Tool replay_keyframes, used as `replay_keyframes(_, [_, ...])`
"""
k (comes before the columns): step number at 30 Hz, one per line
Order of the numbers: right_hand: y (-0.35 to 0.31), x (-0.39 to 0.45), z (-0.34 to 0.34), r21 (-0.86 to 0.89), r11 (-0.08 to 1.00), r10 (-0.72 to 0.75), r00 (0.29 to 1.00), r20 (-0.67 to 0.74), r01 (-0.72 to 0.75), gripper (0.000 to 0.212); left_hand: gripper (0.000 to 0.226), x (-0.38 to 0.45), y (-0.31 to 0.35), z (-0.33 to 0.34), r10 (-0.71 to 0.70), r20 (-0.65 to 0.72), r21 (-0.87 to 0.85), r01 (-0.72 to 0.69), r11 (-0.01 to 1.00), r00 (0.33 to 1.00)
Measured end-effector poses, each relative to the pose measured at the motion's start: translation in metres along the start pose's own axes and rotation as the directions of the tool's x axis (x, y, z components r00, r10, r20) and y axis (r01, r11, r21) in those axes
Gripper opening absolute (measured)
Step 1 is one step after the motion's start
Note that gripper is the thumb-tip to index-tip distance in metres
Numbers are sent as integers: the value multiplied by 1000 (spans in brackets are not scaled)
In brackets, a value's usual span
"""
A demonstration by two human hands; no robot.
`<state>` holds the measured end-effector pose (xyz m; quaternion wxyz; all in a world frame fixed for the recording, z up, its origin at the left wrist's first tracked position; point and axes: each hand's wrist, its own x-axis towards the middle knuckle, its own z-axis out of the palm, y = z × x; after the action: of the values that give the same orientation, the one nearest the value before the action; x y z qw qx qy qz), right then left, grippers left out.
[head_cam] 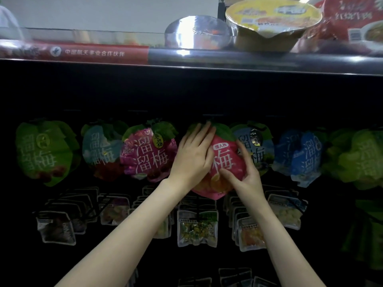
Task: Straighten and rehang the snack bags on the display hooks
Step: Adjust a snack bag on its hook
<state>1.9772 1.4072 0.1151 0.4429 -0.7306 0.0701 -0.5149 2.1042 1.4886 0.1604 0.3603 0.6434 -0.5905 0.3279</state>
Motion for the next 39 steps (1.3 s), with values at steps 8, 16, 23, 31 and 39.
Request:
replay_keyframes(8, [12,4,6,-87,994,67,996,-63,-73,71,63,-7,-1,17,-73,66,70,68,995,995])
replay_keyframes(16, [38,-11,-9,-147,925,303,914,-271,-350,42,59,-32,0,41,66,16,397,-67,915,998])
replay_keyframes(23, [60,-1,-63,199,790,595,647,-477,-580,68,82,-35,12,68,190,124,545,-227,807,974])
replay_keyframes(31, [82,15,-58,375,735,676,655,-338,-565,104,78,-38,-11,72,183,141,616,-231,753,973])
replay_keyframes(39, [66,17,-35,320,851,526,681,-509,-417,36,73,-38,0,71,166,118,543,-203,815,979])
